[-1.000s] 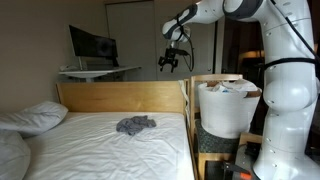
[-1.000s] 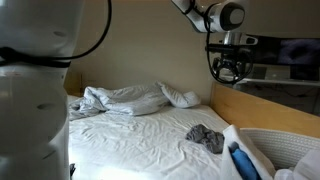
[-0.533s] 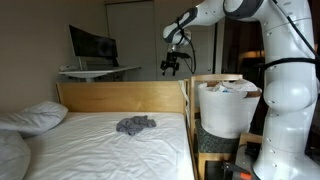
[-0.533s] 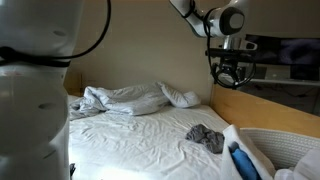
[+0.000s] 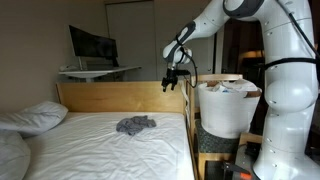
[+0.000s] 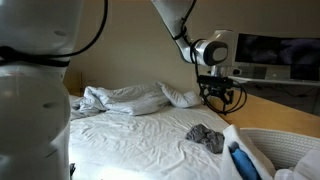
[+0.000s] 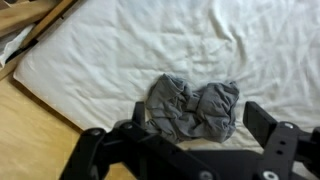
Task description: Put the clothes on the bed in the laundry hamper
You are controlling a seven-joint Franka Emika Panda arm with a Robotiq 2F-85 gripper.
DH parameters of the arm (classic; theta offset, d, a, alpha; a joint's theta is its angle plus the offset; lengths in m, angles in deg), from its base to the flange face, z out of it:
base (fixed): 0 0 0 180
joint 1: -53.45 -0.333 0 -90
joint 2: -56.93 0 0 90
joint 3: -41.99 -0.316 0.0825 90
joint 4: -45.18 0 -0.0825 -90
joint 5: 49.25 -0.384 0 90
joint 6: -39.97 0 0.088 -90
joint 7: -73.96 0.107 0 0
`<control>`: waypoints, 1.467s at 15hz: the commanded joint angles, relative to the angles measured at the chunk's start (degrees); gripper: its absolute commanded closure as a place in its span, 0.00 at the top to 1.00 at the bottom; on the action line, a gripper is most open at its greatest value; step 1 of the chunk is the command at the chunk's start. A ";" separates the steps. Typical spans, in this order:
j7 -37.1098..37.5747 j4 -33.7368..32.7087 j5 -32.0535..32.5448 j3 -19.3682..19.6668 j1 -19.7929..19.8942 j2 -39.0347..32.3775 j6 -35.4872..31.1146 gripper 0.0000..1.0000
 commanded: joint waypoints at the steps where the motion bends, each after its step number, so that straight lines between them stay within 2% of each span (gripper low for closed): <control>1: -1.17 5.37 -3.81 -2.24 -1.21 -0.43 -9.25 1.00; 2: -0.03 2.88 -1.46 -1.29 -0.68 -0.45 -5.13 1.00; 4: 0.07 4.16 -1.93 -2.23 -1.31 -1.13 -7.52 1.00; 13: -0.26 5.28 -1.95 -2.91 -2.11 -1.32 -8.10 1.00; 17: -0.20 8.79 -2.55 -5.74 -4.03 -5.49 -16.58 1.00; 21: 0.07 11.02 -2.07 -9.40 -3.76 -13.80 -34.65 1.00; 22: -1.65 10.63 -3.98 -8.09 -5.78 -16.74 -39.65 1.00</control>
